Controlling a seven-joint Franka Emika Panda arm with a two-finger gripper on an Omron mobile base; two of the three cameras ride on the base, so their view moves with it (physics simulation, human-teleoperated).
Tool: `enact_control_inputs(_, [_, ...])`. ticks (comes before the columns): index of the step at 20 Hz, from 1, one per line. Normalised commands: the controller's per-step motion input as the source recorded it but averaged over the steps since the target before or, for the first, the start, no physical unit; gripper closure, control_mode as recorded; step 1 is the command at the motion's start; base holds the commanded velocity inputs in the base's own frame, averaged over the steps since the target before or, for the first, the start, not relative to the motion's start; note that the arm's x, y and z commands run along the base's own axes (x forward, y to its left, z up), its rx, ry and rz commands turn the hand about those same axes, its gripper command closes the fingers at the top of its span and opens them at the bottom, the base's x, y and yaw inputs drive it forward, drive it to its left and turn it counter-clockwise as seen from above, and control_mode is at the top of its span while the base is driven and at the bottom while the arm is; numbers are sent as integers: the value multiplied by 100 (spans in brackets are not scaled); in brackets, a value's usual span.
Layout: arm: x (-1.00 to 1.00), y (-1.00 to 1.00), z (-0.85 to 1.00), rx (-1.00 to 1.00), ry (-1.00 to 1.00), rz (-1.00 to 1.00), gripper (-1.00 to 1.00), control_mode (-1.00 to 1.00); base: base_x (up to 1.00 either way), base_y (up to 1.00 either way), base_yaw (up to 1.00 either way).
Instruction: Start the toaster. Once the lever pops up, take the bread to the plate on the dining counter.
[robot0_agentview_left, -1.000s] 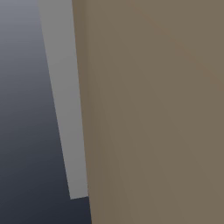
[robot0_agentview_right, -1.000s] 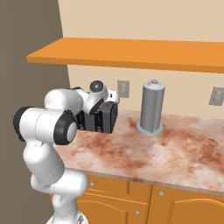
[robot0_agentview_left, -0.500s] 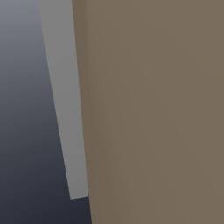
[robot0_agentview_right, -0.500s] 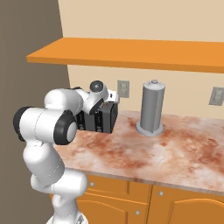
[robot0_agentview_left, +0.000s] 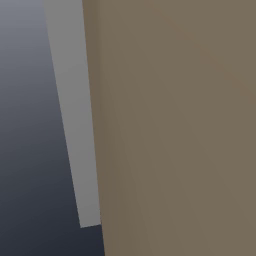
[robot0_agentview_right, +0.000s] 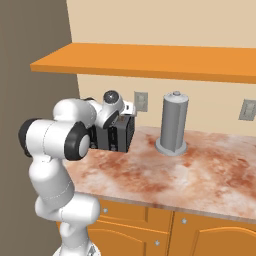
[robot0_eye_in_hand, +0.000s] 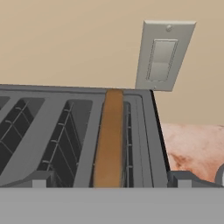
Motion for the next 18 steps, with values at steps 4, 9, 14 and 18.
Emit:
enact_control_inputs(4, [10,0,0,0,0,0,-100,-100,0,0,0])
enact_control_inputs(9, [3,0,-4,0,0,0,-100,-100,0,0,0])
enact_control_inputs(14, [0,0,-23,0,0,0,-100,-100,0,0,0])
enact_control_inputs(18, [0,0,-21,0,0,0,-100,-100,0,0,0])
